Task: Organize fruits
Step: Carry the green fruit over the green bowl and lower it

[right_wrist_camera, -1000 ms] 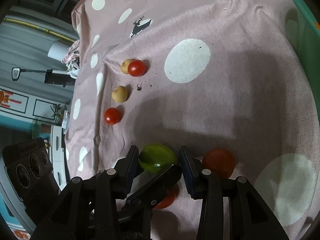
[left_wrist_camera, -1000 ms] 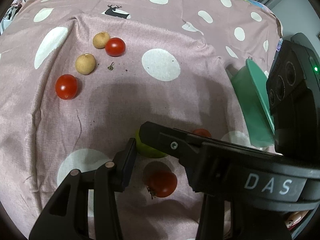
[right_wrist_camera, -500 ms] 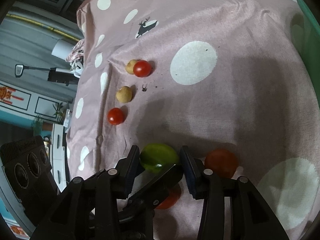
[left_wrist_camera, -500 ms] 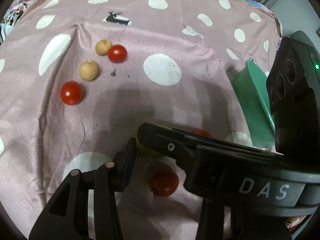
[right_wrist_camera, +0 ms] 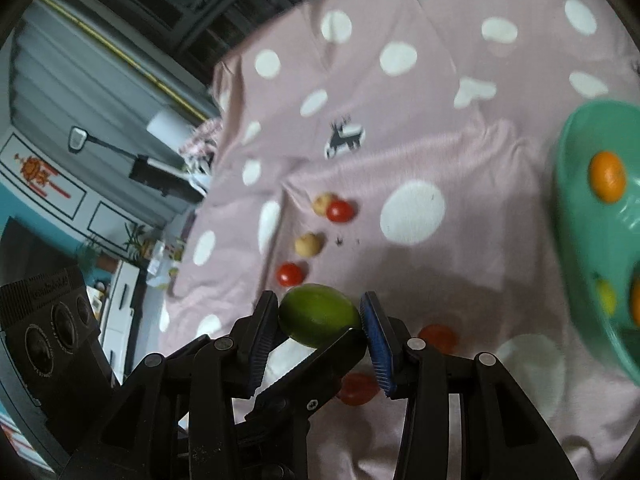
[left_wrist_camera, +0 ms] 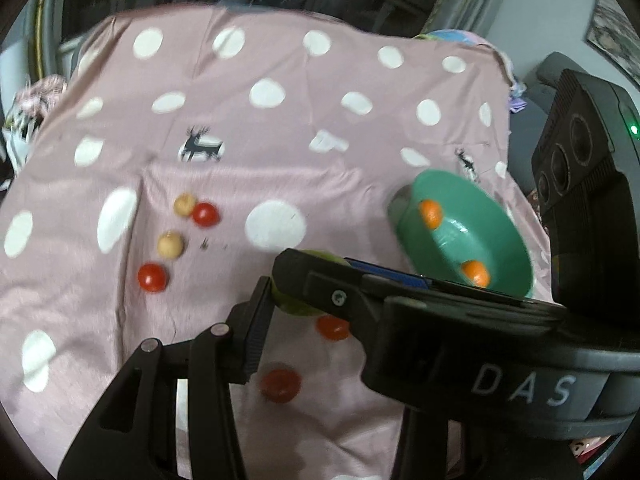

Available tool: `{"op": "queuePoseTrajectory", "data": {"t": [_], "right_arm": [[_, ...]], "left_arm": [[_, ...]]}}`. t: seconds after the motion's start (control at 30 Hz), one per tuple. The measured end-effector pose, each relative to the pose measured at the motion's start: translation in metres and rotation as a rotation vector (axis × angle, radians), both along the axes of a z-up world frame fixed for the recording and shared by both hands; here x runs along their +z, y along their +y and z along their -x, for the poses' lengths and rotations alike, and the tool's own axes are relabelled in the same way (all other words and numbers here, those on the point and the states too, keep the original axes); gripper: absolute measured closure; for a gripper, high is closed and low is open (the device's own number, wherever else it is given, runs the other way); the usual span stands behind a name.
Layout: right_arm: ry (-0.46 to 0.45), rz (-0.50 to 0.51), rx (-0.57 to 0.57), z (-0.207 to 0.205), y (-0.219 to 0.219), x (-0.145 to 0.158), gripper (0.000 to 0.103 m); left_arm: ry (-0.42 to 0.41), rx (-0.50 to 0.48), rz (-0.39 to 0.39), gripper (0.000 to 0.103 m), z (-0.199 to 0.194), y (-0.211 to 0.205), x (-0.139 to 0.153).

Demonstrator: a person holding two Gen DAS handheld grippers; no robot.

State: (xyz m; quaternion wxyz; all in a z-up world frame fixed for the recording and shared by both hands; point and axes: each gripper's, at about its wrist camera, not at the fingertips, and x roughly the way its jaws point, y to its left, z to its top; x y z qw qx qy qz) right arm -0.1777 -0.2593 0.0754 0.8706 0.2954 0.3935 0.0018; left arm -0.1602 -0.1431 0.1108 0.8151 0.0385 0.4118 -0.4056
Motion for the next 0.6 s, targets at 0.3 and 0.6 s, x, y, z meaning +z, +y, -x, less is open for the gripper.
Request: {"op": "queuePoseTrajectory", "data": {"t": [0.3, 0.6], "right_arm": [[-0.127, 0.021, -0.113, 0.039, -0.034, 0.034, 0.057], [-0.191, 0.035, -0.268, 0.080, -0.075, 0.047, 0.057]], "left_arm": [[-0.106, -0.120, 0.045, 0.059, 0.028, -0.047, 0.029], [-0.148, -0.265, 0.081, 0.059, 0.050, -0.098, 0.037]]}}
